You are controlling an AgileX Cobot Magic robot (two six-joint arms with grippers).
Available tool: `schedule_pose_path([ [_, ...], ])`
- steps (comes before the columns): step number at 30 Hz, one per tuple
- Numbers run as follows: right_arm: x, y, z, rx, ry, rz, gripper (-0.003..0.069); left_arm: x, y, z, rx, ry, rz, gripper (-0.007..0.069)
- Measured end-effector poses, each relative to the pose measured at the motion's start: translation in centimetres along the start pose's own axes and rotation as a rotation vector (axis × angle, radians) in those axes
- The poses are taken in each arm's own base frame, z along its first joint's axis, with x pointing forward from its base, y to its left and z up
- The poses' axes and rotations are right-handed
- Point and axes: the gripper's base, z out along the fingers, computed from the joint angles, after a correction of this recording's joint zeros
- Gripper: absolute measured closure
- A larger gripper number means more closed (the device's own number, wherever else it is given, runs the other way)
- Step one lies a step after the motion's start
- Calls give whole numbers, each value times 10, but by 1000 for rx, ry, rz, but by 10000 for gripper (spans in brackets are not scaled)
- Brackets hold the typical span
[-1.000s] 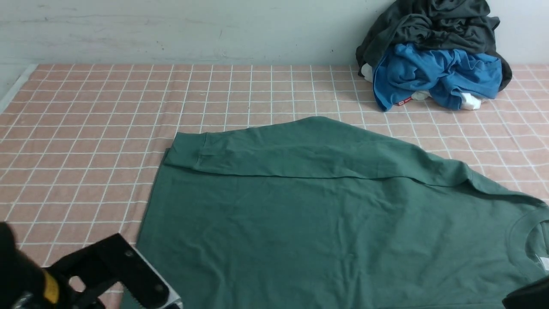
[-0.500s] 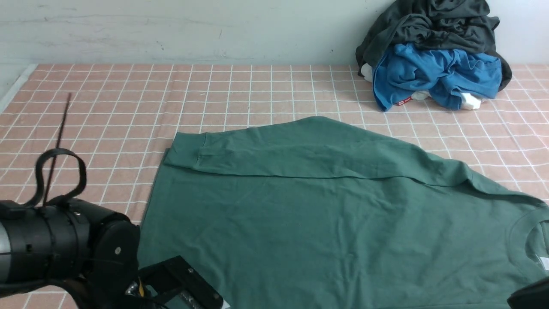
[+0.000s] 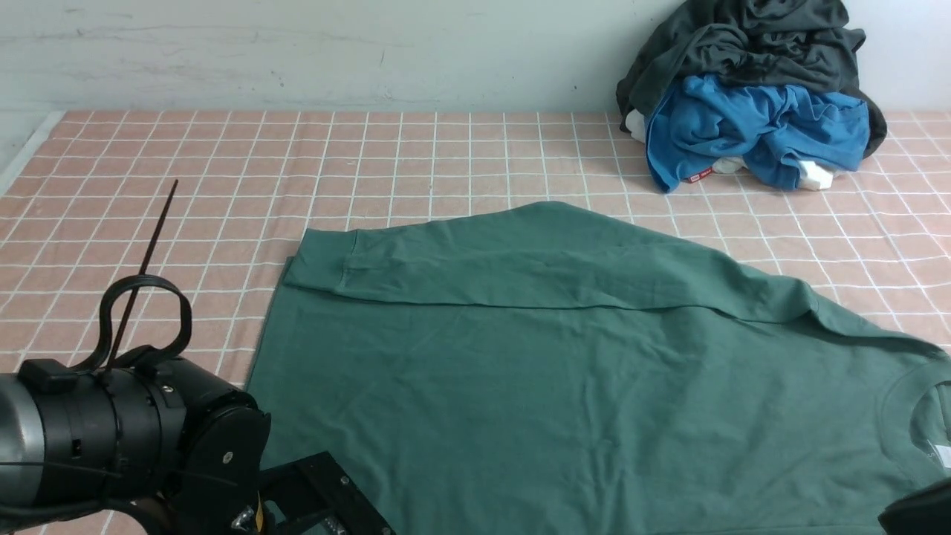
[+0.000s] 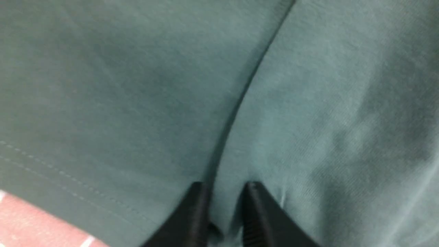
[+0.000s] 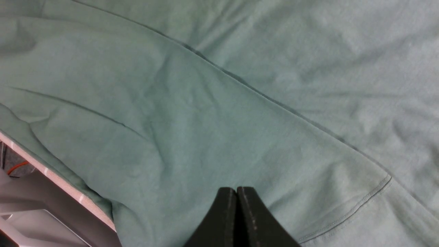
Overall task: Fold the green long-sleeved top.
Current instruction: Use the left arm to clamp the cuff closest to it, then use the left arm to drag and place the cuff at the centered position on the left edge of the fabric
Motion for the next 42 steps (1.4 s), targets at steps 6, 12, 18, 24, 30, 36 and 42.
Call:
schedule_pose_path([
  [6, 0, 0, 0, 1, 0, 0, 674, 0, 0, 0, -3, 0, 2, 620],
  [12, 0, 0, 0, 1, 0, 0, 674, -2, 2, -13, -27, -22, 19, 625],
  [18, -1, 0, 0, 4, -13, 0, 674, -27, 12, -67, -134, -142, 63, 624],
  [24, -2, -1, 0, 6, -22, 0, 674, -57, 30, -115, -234, -233, 75, 617],
  [30, -1, 2, -2, 15, -27, -36, 674, -85, 62, -132, -255, -201, 39, 615],
  [36, 1, 2, -3, 50, -14, -80, 674, -114, 84, -136, -256, -183, 18, 615],
  [42, 3, -1, -3, 84, 0, -62, 674, -130, 90, -145, -274, -219, 44, 615],
])
